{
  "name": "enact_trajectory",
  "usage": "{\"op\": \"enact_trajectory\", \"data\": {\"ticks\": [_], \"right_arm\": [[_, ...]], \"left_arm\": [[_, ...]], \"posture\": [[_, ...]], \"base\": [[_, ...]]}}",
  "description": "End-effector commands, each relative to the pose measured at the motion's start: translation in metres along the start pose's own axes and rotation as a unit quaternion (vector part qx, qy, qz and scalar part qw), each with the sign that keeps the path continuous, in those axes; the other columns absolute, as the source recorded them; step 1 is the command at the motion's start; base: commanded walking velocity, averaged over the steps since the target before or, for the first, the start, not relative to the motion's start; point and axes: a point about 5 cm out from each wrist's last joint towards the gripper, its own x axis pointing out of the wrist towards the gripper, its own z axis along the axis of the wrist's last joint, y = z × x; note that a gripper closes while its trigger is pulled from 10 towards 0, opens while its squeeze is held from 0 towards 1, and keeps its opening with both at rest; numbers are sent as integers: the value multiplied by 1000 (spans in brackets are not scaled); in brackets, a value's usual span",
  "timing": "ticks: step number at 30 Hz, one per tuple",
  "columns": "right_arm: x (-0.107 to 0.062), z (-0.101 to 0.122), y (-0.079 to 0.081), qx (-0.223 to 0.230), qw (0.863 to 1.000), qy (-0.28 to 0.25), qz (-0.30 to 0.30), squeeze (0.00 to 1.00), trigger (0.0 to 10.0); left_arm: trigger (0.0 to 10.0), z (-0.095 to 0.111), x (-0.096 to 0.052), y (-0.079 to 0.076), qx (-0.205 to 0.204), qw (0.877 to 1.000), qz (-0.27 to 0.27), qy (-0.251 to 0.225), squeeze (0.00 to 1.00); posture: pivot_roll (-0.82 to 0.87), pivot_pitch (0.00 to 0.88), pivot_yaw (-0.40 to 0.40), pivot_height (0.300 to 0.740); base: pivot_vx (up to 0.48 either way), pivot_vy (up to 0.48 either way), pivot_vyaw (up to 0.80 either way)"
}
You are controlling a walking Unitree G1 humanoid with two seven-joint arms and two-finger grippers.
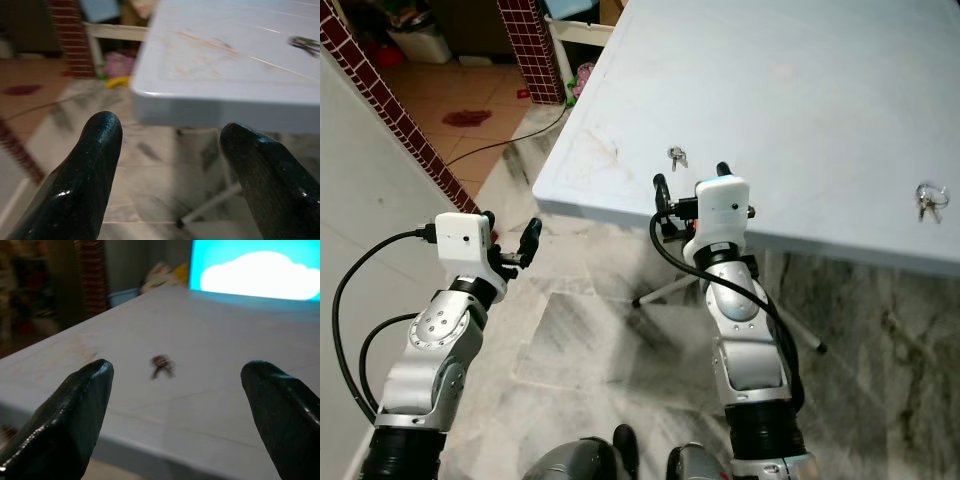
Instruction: Hang keys on a hook
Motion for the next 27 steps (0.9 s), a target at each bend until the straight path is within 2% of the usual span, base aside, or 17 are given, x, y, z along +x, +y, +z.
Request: {"op": "enact_trajectory", "data": {"ticks": [1,11,18,20,22,27], "right_arm": [[1,6,6,4,1000,-12,7,0,10000],[4,7,9,2,1000,-11,20,0,10000],[5,8,17,-13,998,-9,55,0,10000],[8,8,21,-22,997,-10,68,0,10000],[9,8,22,-26,997,-10,72,0,10000],[15,6,25,-41,995,-5,90,0,10000]], "left_arm": [[10000,1,-1,6,6,1000,9,-7,0],[10000,1,1,-1,-4,1000,11,-14,0],[10000,0,2,-5,-22,999,27,-30,0],[10000,1,5,-4,-21,999,33,-38,0],[10000,2,7,-4,-21,998,34,-41,0],[10000,13,19,-7,-2,998,22,-66,0]], "posture": [[20,203,86,740],[8,194,43,740],[1,164,-14,740],[-2,125,-35,740],[-2,125,-35,740],[7,88,-93,740]], "base": [[0,0,0],[0,0,0],[0,0,0],[0,0,0],[0,0,0],[0,0,0]]}}
